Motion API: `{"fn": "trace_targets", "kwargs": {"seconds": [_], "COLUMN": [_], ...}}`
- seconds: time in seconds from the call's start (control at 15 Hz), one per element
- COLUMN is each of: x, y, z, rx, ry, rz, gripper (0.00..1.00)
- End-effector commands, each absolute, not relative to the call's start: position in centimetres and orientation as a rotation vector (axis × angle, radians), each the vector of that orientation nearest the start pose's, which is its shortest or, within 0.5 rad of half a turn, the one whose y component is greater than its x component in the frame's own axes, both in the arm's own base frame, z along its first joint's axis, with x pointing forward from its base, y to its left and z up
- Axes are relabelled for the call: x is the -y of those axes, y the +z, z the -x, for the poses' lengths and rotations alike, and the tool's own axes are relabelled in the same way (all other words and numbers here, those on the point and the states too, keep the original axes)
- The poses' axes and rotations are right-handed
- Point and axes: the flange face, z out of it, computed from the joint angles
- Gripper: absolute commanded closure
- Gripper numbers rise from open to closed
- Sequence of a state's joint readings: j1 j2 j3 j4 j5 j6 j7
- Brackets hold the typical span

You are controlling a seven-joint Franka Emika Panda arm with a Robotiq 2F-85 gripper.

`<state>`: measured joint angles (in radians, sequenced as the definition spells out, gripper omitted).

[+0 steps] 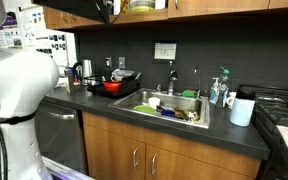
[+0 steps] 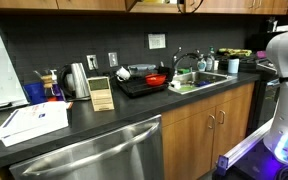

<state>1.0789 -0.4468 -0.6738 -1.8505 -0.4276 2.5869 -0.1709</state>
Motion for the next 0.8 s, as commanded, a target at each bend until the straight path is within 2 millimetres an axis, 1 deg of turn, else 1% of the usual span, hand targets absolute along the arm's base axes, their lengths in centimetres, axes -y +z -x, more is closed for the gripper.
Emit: {"fn": "trace_targets", "kwargs": {"seconds": [0.0,0.27,0.73], "x": [-10.2,-9.9,-10.2], "y": [79.3,80.7,82.9], "z": [-46.5,-44.0,-40.4], "rx": [0.889,0.887,0.89], "ry": [-1.729,-1.824,-1.965], "rz": [2.548,2.565,2.486], "gripper": [0.0,0.0,0.0]}}
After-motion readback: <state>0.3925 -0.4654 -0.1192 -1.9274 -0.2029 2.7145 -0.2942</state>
